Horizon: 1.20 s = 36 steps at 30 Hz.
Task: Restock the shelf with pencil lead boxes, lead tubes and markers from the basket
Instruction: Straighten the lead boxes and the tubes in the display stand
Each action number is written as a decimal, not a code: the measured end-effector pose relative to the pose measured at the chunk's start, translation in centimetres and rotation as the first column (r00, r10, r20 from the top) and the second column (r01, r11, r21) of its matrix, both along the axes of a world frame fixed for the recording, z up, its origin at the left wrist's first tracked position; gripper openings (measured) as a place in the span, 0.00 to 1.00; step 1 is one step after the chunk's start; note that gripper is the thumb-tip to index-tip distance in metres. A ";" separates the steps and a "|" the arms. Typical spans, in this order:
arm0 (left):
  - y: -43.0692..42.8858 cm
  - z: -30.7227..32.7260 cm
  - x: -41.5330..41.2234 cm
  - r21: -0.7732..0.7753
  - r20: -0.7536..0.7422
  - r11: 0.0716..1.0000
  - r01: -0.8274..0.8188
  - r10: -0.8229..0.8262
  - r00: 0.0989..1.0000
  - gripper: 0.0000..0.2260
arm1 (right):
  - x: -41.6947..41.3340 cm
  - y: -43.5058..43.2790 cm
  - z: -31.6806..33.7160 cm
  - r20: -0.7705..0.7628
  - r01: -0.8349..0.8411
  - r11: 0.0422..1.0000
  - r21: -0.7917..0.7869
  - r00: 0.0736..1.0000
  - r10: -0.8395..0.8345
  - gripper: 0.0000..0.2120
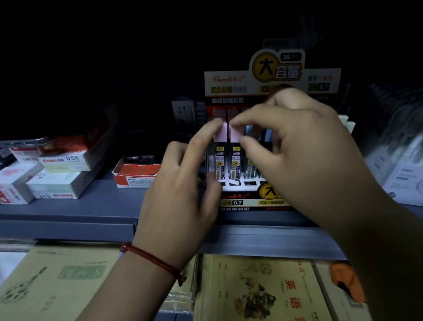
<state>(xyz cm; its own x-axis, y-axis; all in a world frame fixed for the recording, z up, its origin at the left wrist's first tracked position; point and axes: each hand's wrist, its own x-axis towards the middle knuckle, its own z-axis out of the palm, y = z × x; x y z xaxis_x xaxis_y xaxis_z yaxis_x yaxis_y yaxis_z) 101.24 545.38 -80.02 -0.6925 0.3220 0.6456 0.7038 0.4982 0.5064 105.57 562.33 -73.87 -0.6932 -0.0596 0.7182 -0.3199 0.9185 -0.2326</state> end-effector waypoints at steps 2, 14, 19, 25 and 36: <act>-0.1 -0.1 0.1 -0.004 -0.009 1.000 0.001 -0.001 1.000 0.33 | 0.0 0.0 0.0 -0.002 0.001 1.000 0.017 1.000 -0.001 0.09; 0.2 0.0 0.3 -0.006 -0.029 1.000 -0.024 0.024 0.999 0.35 | 0.3 0.4 0.1 -0.016 -0.006 1.000 -0.012 1.000 0.006 0.10; 0.2 -0.1 0.7 0.039 0.020 0.999 -0.023 0.022 1.000 0.37 | 0.7 0.4 0.1 0.004 -0.040 0.998 -0.048 0.999 0.040 0.12; 0.4 -0.4 1.1 0.126 0.253 0.987 -0.103 0.069 0.965 0.32 | 2.4 2.0 -0.3 -0.105 -0.073 0.980 -0.184 0.993 0.054 0.12; 0.9 0.4 2.6 -0.028 0.370 0.990 -0.138 0.138 0.919 0.39 | 5.8 5.7 -4.9 0.330 0.383 0.793 -0.473 0.912 -0.244 0.24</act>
